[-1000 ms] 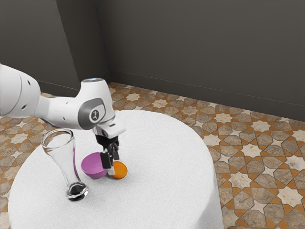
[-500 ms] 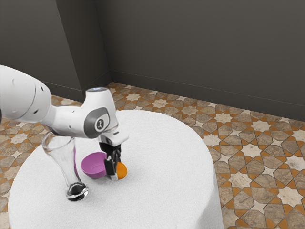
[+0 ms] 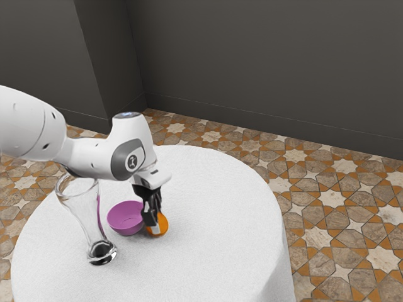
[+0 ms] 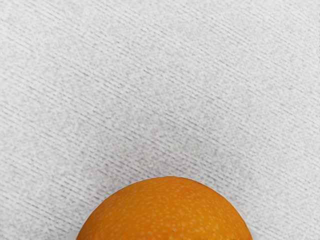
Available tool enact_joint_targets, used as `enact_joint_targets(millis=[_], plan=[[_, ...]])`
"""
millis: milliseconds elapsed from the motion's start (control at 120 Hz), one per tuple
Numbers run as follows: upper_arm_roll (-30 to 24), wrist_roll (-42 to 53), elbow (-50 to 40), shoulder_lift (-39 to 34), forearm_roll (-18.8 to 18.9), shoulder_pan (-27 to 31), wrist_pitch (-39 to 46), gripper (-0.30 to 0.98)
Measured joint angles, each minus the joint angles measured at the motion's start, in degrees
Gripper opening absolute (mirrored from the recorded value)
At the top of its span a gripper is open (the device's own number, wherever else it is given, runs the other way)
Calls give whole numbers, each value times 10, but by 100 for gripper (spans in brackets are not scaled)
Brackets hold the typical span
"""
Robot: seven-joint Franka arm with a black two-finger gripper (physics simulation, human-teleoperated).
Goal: Place the pear in the bowl.
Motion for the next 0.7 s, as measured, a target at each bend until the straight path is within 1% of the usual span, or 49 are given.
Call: enact_joint_targets(millis=[192, 258, 325, 433, 625, 642, 700], plan=[[10, -2, 20, -42, 7, -1, -7, 27], [35, -3, 27, -70, 16, -3, -17, 26], [66, -5, 27, -83, 26, 0, -32, 25], [95, -7, 17, -89, 42, 6, -55, 24], [99, -12, -4, -71, 51, -1, -72, 23], [99, -13, -5, -70, 52, -1, -73, 23], [99, -14, -6, -70, 52, -1, -76, 31]])
